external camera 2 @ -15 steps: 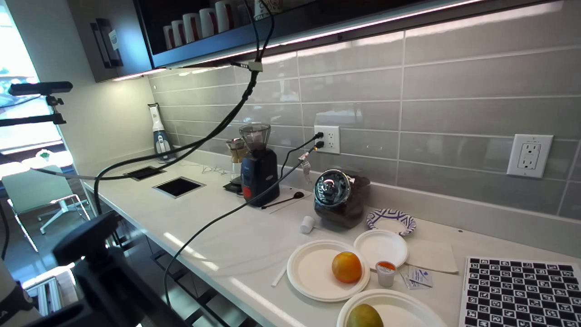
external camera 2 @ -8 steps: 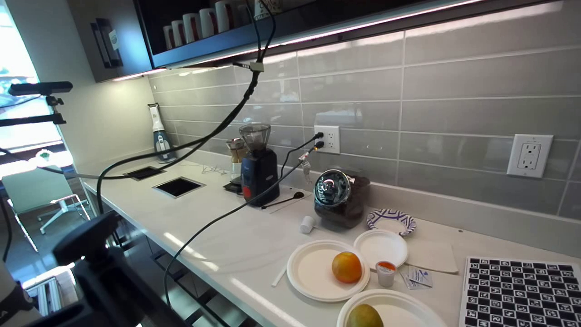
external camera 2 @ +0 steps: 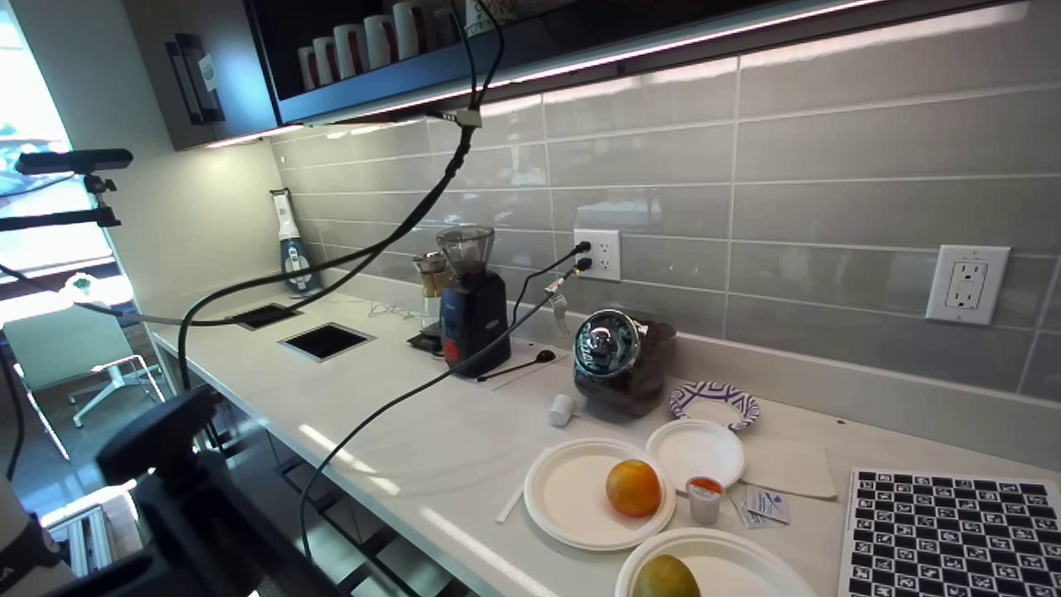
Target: Unstack the two cups on the bottom shelf
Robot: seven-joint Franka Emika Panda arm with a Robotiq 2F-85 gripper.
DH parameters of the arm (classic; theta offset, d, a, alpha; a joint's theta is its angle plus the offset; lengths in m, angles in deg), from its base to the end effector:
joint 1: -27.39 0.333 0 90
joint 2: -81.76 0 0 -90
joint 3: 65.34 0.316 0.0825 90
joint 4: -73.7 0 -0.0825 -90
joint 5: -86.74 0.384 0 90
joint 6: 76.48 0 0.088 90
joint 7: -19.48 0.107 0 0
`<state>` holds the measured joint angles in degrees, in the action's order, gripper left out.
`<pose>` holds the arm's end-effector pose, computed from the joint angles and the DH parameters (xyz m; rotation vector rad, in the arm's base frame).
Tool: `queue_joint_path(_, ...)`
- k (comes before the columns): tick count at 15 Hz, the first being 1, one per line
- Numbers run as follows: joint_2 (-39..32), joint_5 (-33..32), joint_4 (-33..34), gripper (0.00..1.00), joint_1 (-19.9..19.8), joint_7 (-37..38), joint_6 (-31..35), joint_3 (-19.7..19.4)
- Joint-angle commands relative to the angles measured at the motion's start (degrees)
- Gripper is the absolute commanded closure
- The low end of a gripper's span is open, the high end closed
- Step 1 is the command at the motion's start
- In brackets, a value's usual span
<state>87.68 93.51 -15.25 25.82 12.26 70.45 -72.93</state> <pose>0.5475 -0.0964 0.8156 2.6314 -0.1324 1.6503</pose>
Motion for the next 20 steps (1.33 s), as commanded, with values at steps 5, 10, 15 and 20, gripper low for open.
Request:
queue_joint_path(5, -1.6, 0.8, 3.5, 0.66, -0.8, 0.4, 2.4, 0.6)
queue_joint_path(10, -1.5, 1.0, 3.8, 0.66, -0.6, 0.3, 4.1, 0.7)
queue_joint_path(15, -0.8, 0.4, 3.8, 0.66, -0.5, 0.1, 7.2, 1.1)
queue_joint_path(20, -0.2, -0.3, 4.0, 0.66, -0.5, 0.3, 11.6, 1.5)
